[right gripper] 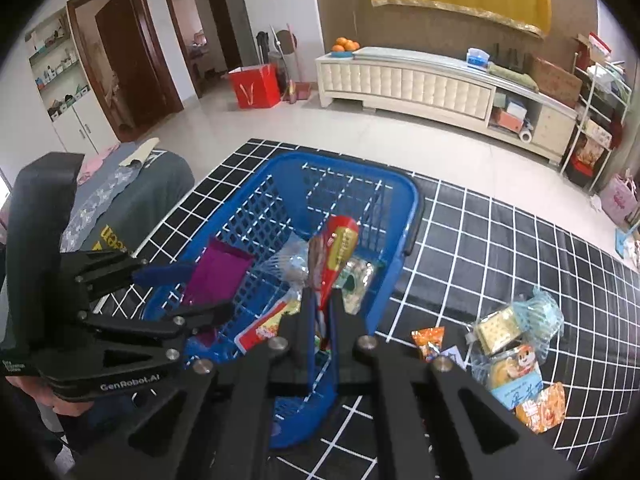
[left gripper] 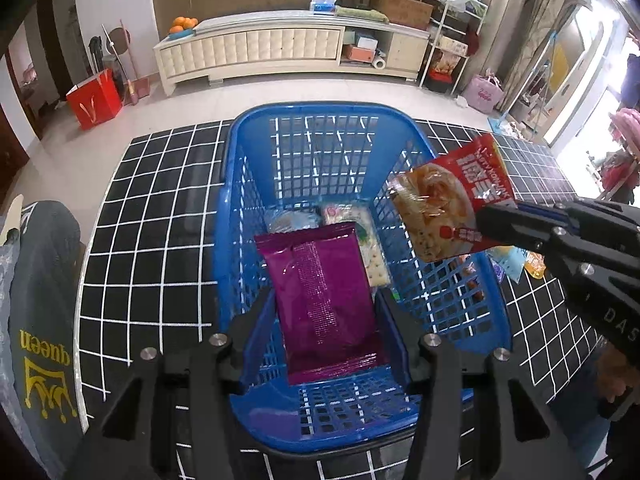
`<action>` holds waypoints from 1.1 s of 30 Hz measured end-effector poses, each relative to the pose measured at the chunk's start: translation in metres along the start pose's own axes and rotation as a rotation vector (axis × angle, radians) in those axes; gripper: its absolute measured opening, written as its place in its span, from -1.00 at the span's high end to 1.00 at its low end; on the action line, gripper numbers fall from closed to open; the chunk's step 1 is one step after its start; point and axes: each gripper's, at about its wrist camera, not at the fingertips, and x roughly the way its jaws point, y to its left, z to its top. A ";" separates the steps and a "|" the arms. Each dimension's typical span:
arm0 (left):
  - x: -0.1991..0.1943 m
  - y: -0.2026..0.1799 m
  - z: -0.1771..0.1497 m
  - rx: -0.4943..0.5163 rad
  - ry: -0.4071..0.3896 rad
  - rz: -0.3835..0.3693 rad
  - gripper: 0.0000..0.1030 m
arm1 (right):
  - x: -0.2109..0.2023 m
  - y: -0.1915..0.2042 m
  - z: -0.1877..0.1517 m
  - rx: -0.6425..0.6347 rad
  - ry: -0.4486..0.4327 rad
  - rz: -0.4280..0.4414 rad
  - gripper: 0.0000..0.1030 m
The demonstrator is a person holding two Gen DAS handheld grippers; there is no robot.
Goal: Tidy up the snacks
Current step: 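Open the left gripper to drop the purple pouch into the basket, then open the right gripper to drop the red-and-white pouch into the basket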
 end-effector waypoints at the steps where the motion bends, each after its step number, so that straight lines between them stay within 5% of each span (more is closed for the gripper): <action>1: 0.000 0.001 -0.001 -0.003 0.011 0.003 0.06 | -0.001 0.001 0.000 0.002 0.000 -0.001 0.84; 5: -0.003 0.003 -0.005 0.007 0.020 0.002 -0.10 | -0.011 0.006 0.000 0.001 -0.012 -0.002 0.84; 15: -0.028 0.012 -0.009 -0.031 -0.036 0.002 -0.10 | -0.020 0.021 0.003 -0.023 -0.014 -0.006 0.83; 33: -0.039 0.024 -0.023 -0.054 -0.090 0.028 -0.10 | 0.018 0.033 -0.021 -0.070 0.176 -0.020 0.80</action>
